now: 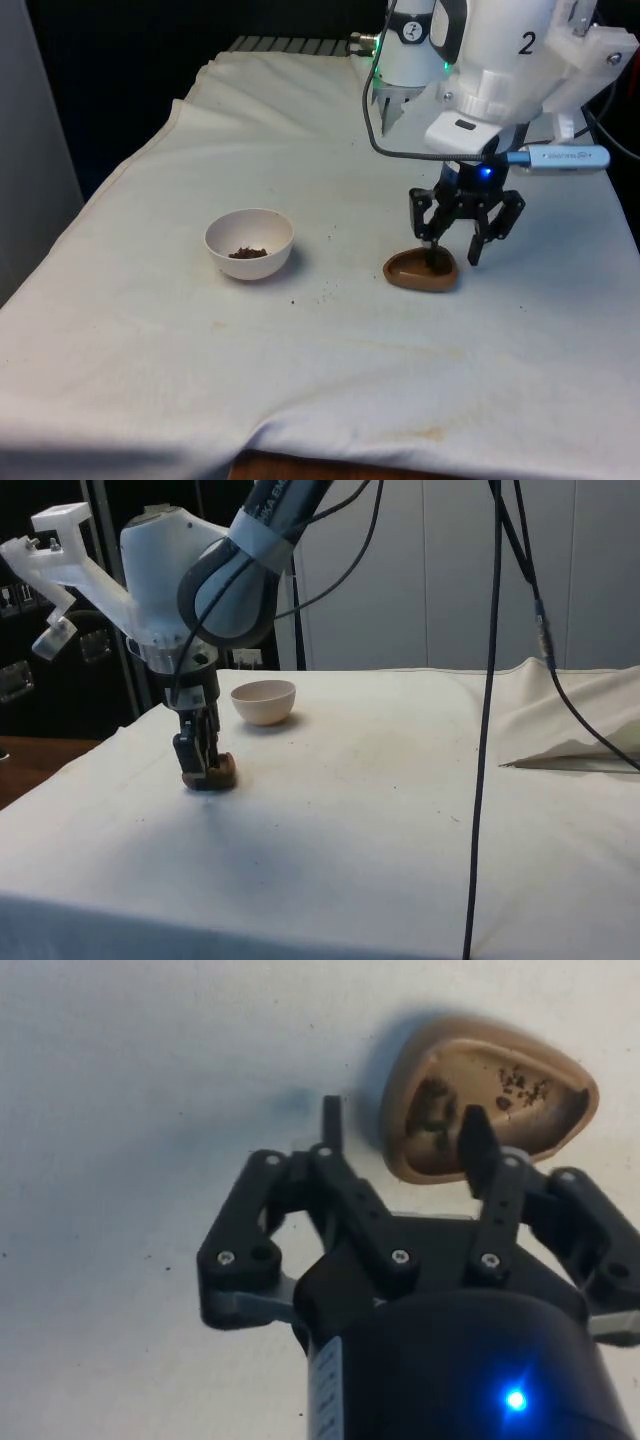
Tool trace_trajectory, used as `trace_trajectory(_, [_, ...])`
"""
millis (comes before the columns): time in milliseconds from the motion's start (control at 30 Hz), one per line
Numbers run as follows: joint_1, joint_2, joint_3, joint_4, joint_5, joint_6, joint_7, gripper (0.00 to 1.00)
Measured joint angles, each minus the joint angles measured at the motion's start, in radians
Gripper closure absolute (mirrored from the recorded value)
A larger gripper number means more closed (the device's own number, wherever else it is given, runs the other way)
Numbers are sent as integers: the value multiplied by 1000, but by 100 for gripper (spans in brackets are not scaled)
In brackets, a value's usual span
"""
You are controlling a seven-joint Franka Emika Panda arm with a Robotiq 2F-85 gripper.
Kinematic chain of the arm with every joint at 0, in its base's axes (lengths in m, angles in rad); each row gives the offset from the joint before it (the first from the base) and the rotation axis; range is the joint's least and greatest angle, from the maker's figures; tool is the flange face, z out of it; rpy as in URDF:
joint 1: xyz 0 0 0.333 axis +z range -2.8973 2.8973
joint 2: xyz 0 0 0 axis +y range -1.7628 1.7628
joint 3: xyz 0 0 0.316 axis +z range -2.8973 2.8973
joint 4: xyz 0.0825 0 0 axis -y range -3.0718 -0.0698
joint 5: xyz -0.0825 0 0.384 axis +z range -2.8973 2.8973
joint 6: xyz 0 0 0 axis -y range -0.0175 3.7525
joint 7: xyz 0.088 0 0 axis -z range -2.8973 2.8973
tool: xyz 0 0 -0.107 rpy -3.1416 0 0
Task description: Pour the coffee beans from the cup into the bowl.
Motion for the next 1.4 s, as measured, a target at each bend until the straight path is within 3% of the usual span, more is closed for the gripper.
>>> trace_trajectory(67, [0,0,1,0,0,0,0,33])
trace_trajectory(100, [-1,0,1,0,0,0,0,33])
trace_trajectory(133, [-2,0,3,0,0,0,0,19])
trace_trajectory(267, [-4,0,5,0,0,0,0,1])
trace_trajectory(700, [-6,-2,7,1,0,0,0,0])
trace_trajectory(1400, [-8,-150,15,-21,0,-121,0,0])
